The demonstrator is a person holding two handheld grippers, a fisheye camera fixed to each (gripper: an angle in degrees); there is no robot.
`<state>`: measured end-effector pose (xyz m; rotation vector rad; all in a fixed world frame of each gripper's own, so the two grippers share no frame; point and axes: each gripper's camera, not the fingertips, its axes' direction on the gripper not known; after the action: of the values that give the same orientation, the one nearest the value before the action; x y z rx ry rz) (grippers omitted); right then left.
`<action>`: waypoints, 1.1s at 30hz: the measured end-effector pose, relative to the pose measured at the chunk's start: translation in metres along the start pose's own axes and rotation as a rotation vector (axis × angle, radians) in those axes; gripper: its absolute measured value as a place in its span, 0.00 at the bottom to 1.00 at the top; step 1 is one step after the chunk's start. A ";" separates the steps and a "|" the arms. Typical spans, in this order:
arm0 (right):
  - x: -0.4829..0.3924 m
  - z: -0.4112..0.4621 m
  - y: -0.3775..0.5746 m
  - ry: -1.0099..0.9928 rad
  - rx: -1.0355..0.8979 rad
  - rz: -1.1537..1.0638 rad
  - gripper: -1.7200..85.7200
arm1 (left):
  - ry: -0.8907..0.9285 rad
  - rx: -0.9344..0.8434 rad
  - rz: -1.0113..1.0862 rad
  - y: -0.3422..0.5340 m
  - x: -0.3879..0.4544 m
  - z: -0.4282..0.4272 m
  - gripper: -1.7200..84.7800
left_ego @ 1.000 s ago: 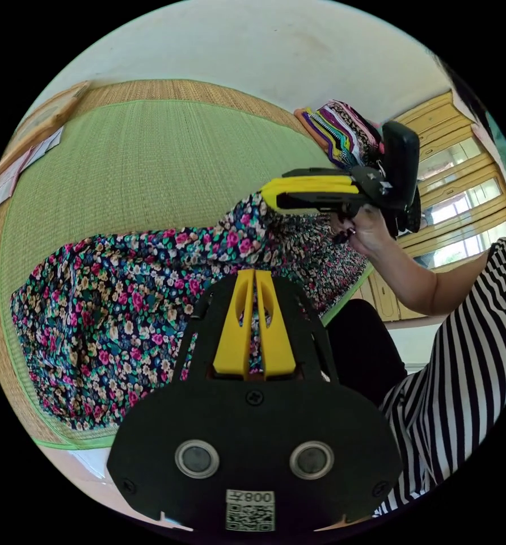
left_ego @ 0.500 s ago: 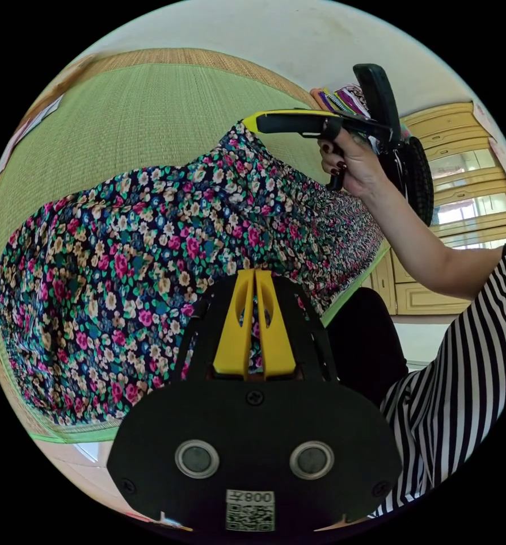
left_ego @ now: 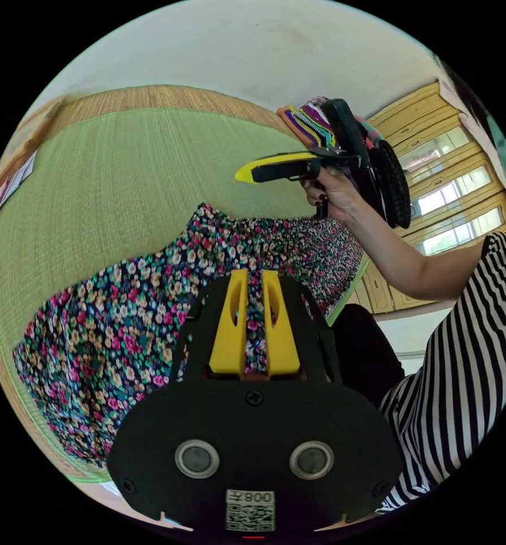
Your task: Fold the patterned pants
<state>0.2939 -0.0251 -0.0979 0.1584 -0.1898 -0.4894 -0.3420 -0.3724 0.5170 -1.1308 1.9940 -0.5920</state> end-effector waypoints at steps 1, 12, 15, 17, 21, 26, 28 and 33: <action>-0.005 -0.007 0.014 0.000 0.001 -0.007 0.09 | -0.006 -0.015 0.023 -0.010 0.001 0.005 0.08; -0.053 0.023 0.086 0.211 -0.232 0.014 0.07 | -0.161 -0.214 0.154 -0.056 0.020 0.058 0.04; -0.064 0.027 0.085 0.297 -0.240 -0.012 0.03 | -0.153 -0.152 0.142 -0.060 0.023 0.051 0.03; -0.069 0.026 0.084 0.324 -0.233 -0.028 0.02 | -0.144 -0.106 0.131 -0.064 0.024 0.045 0.02; -0.074 0.009 0.081 0.369 -0.160 -0.020 0.02 | -0.142 -0.042 0.126 -0.073 0.026 0.039 0.02; -0.063 0.014 0.083 0.356 -0.133 0.038 0.02 | -0.166 -0.054 0.104 -0.080 0.023 0.052 0.02; -0.056 0.022 0.086 0.345 -0.134 0.075 0.02 | -0.179 -0.070 0.081 -0.081 0.020 0.060 0.02; -0.049 0.021 0.091 0.348 -0.082 0.131 0.02 | -0.159 -0.051 0.025 -0.081 0.013 0.064 0.03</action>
<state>0.2878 0.0756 -0.0671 0.1474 0.1591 -0.3316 -0.2538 -0.4263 0.5289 -1.1454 1.8930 -0.4264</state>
